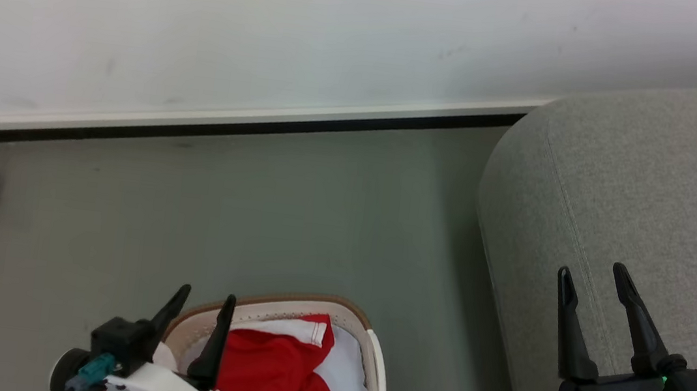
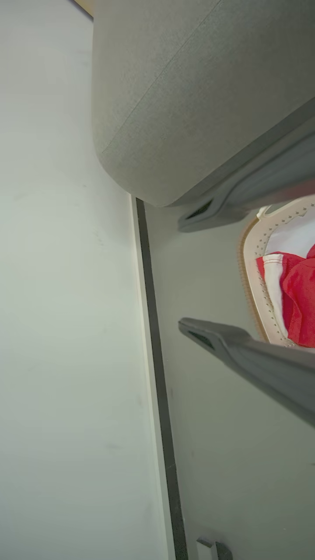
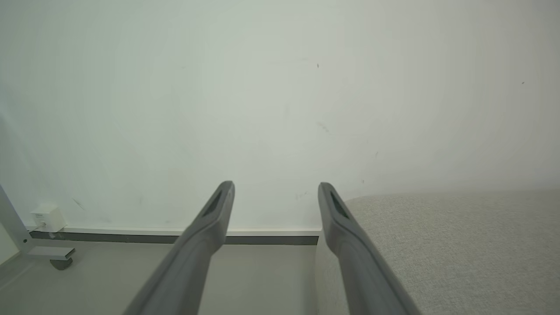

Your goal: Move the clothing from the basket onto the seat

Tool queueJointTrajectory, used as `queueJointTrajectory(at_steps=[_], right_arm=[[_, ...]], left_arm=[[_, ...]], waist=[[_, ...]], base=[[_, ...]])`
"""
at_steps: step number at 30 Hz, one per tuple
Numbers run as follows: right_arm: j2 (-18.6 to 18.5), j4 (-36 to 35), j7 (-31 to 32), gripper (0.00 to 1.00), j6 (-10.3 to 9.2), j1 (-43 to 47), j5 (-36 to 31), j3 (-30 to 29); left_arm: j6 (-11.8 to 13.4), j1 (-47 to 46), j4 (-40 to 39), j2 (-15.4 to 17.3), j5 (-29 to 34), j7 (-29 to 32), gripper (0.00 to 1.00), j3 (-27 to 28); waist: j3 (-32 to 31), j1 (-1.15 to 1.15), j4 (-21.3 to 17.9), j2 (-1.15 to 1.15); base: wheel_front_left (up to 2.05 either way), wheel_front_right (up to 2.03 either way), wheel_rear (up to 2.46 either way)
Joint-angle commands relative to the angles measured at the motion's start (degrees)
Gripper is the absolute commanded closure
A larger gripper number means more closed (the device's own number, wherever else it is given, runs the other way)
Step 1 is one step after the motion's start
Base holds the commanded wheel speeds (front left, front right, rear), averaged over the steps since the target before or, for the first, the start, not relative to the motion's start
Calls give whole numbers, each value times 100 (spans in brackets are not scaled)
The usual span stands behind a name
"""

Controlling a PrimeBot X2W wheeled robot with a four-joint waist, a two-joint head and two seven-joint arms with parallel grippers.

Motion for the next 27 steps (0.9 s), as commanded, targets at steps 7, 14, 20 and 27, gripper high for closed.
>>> queueJointTrajectory(at_steps=[7, 14, 20, 27], right_arm=[[-1, -246, 3, 0, -12, -459, 92, 38], [1, -540, 3, 0, -12, -977, 173, 179], [1, -820, 3, 0, -12, -1452, 283, 283], [2, -1102, 3, 0, -12, -1833, 363, 289]], left_arm=[[8, -918, 1291, 246, 18, 90, 0, -495], [8, -1697, 2265, 336, 155, 450, 0, -798], [31, -2289, 2922, 383, 230, 747, 0, -940], [98, -2808, 3349, 455, 326, 893, 0, -1018]], waist=[[958, 0, -481, 0], [1771, 0, -825, 0], [2465, 0, -1087, 0], [3123, 0, -1230, 0]], base=[[0, 0, 0], [0, 0, 0], [0, 0, 0], [0, 0, 0]])
